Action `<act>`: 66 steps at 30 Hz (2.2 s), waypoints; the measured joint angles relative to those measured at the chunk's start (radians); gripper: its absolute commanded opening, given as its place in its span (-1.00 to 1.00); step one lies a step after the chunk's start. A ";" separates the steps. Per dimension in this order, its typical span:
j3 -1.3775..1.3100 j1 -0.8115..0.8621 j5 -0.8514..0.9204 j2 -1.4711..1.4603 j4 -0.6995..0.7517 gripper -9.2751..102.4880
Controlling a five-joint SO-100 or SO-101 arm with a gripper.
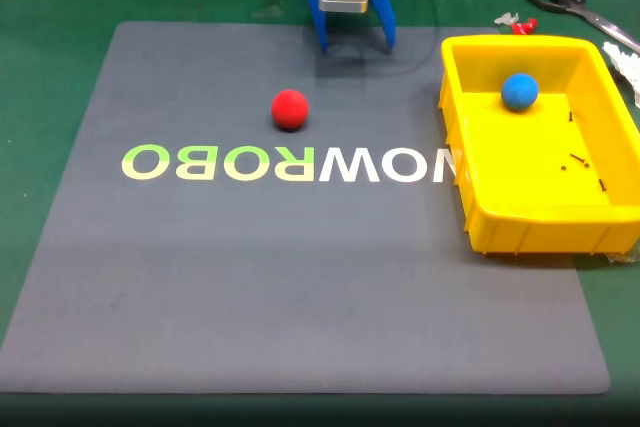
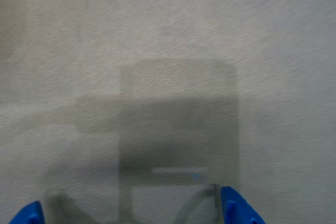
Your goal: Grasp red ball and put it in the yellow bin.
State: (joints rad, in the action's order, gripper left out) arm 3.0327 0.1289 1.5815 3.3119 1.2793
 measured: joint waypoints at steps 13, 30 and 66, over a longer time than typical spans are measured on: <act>-0.137 0.112 0.135 -0.193 -0.394 -0.19; -0.548 0.132 0.156 -1.042 -0.660 -0.17; -0.934 0.163 0.164 -1.707 -0.755 -0.30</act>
State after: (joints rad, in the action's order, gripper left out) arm 2.0985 0.2915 1.7457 1.6045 0.5246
